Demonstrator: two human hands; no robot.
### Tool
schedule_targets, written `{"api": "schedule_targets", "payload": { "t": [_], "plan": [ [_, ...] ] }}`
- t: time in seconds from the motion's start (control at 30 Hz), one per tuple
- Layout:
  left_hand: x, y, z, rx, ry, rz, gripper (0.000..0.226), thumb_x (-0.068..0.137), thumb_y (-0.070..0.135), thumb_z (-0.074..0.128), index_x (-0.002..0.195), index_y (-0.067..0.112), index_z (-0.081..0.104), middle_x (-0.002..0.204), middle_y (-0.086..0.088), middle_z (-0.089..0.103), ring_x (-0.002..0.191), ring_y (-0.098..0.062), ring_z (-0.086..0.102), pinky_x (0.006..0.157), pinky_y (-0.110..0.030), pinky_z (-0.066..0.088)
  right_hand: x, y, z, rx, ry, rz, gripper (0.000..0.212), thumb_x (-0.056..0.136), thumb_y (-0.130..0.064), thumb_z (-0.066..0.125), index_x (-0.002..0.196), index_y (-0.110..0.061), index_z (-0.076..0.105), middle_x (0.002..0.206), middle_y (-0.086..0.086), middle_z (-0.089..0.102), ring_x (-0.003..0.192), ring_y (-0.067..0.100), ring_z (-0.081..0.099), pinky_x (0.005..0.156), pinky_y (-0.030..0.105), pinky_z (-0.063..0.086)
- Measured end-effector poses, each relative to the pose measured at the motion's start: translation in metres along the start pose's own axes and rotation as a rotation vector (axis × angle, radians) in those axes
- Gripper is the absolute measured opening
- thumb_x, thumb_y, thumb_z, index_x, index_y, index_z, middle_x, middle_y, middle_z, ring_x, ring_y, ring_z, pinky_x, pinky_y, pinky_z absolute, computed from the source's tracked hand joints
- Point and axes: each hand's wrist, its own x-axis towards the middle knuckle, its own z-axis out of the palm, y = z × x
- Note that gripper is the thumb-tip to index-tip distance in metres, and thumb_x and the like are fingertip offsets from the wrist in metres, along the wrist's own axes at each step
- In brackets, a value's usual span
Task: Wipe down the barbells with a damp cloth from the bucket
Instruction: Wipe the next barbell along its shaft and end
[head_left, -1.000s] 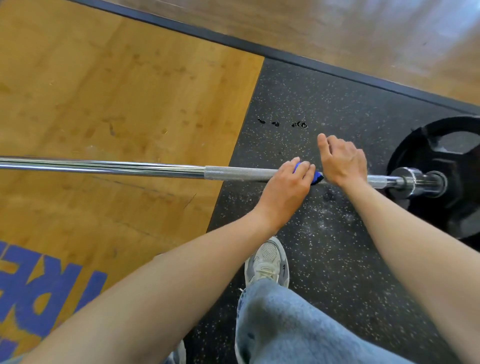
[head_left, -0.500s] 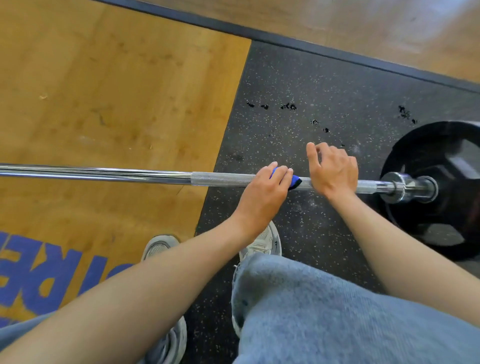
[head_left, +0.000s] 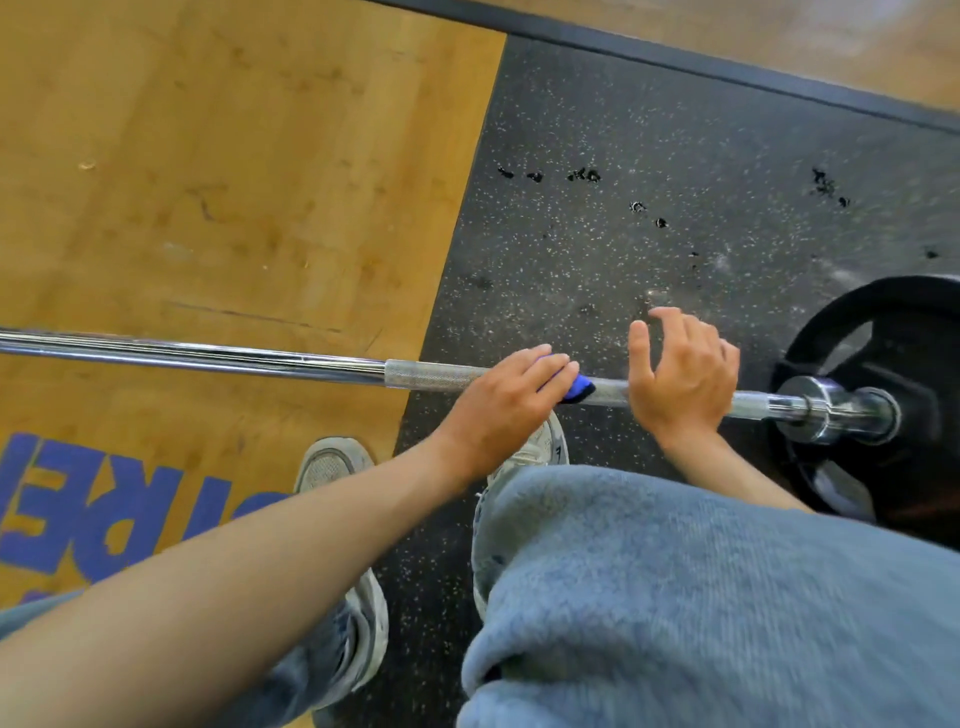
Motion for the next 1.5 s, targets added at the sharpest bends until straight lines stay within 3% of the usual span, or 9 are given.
{"api": "schedule_targets", "payload": {
  "t": [0.27, 0.47, 0.63, 0.77, 0.9, 1.0, 1.23, 1.37, 1.5],
  "plan": [
    [-0.009, -0.021, -0.017, -0.007, -0.069, 0.062, 0.053, 0.089, -0.006, 0.062, 0.141, 0.001, 0.057, 0.141, -0.017, 0.059, 0.130, -0.037, 0.057, 0.113, -0.041, 0.040, 0.017, 0.002, 0.000, -0.015, -0.167, -0.013, 0.064, 0.100, -0.065, 0.023, 0.122, -0.020, 0.063, 0.127, 0.004, 0.061, 0.112, 0.027, 0.056, 0.092, 0.045, 0.041],
    [0.023, -0.015, -0.013, -0.065, -0.069, -0.164, 0.053, 0.079, -0.011, 0.073, 0.130, -0.002, 0.062, 0.125, -0.017, 0.065, 0.114, -0.037, 0.063, 0.095, -0.049, 0.056, 0.053, -0.001, 0.005, -0.020, -0.240, -0.006, 0.067, 0.099, -0.068, 0.021, 0.123, -0.020, 0.062, 0.125, 0.008, 0.061, 0.113, 0.030, 0.056, 0.091, 0.047, 0.042],
    [0.070, -0.013, 0.001, -0.095, -0.028, -0.068, 0.056, 0.077, -0.013, 0.074, 0.131, -0.006, 0.061, 0.126, -0.020, 0.065, 0.113, -0.039, 0.064, 0.096, -0.049, 0.056, 0.079, -0.010, 0.006, 0.182, -0.046, -0.071, 0.052, 0.102, -0.052, 0.029, 0.123, -0.015, 0.059, 0.113, 0.005, 0.065, 0.100, 0.026, 0.061, 0.080, 0.041, 0.048],
    [0.043, -0.068, -0.011, 0.014, 0.010, -0.080, 0.066, 0.080, -0.015, 0.072, 0.142, 0.003, 0.056, 0.142, -0.015, 0.058, 0.129, -0.037, 0.058, 0.105, -0.048, 0.052, 0.097, -0.021, 0.007, 0.152, 0.116, -0.233, 0.040, 0.105, -0.039, 0.037, 0.131, -0.015, 0.056, 0.120, 0.003, 0.066, 0.107, 0.023, 0.059, 0.095, 0.042, 0.040],
    [0.050, -0.087, -0.008, 0.040, 0.036, -0.193, 0.065, 0.078, -0.014, 0.078, 0.138, 0.003, 0.059, 0.137, -0.014, 0.062, 0.126, -0.039, 0.060, 0.095, -0.049, 0.058, 0.106, -0.037, 0.029, -0.009, -0.020, -0.281, 0.048, 0.105, -0.044, 0.027, 0.135, -0.021, 0.056, 0.132, -0.001, 0.062, 0.119, 0.022, 0.055, 0.103, 0.045, 0.036],
    [0.074, -0.089, 0.006, 0.051, 0.065, -0.173, 0.064, 0.076, -0.012, 0.081, 0.136, 0.002, 0.061, 0.134, -0.014, 0.064, 0.125, -0.038, 0.060, 0.100, -0.044, 0.053, 0.130, -0.041, 0.034, -0.022, -0.051, -0.254, 0.044, 0.105, -0.040, 0.027, 0.133, -0.023, 0.056, 0.133, -0.002, 0.061, 0.118, 0.023, 0.055, 0.101, 0.045, 0.036],
    [0.128, -0.099, 0.018, 0.091, 0.096, -0.117, 0.058, 0.074, -0.015, 0.079, 0.130, -0.005, 0.064, 0.130, -0.020, 0.066, 0.123, -0.041, 0.061, 0.104, -0.047, 0.053, 0.197, -0.055, 0.039, -0.036, -0.338, -0.260, 0.051, 0.107, -0.043, 0.018, 0.149, -0.027, 0.042, 0.149, 0.005, 0.050, 0.131, 0.030, 0.047, 0.102, 0.051, 0.037],
    [0.145, -0.119, 0.013, 0.166, 0.130, -0.087, 0.058, 0.074, -0.017, 0.073, 0.129, -0.005, 0.064, 0.131, -0.020, 0.066, 0.122, -0.041, 0.063, 0.103, -0.046, 0.053, 0.228, -0.065, 0.040, 0.002, -0.364, -0.240, 0.050, 0.107, -0.046, 0.017, 0.146, -0.027, 0.043, 0.145, 0.007, 0.052, 0.130, 0.031, 0.047, 0.102, 0.050, 0.037],
    [0.137, -0.157, -0.003, 0.209, 0.104, -0.041, 0.050, 0.090, -0.004, 0.040, 0.135, -0.001, 0.062, 0.139, -0.016, 0.062, 0.126, -0.039, 0.060, 0.103, -0.043, 0.051, 0.254, -0.073, 0.045, 0.028, -0.322, -0.249, 0.046, 0.106, -0.042, 0.019, 0.134, -0.024, 0.051, 0.130, 0.009, 0.059, 0.119, 0.033, 0.052, 0.098, 0.050, 0.038]
  ]
}}
